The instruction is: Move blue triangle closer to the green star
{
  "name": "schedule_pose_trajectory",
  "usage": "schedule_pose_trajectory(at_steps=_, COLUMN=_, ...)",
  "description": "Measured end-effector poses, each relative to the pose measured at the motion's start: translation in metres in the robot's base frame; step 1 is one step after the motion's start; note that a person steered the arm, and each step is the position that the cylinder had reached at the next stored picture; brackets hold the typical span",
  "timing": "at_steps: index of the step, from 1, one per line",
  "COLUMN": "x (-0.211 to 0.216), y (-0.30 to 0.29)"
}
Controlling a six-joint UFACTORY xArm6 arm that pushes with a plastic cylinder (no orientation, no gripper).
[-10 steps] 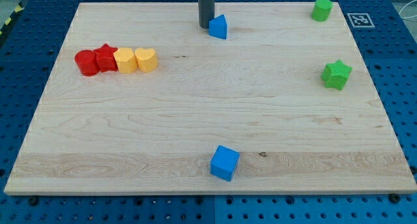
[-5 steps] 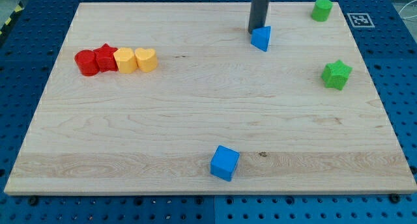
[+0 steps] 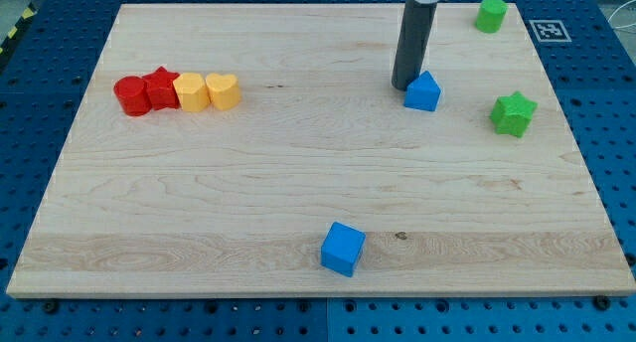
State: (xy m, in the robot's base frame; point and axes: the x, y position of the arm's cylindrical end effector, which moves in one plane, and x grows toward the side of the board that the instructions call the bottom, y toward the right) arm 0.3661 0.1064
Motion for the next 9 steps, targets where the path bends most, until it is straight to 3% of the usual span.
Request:
schedule_pose_trajectory(at_steps=2, x=0.023, y=0.003)
schedule_pose_trajectory(at_steps=9, x=0.040, y=0.075)
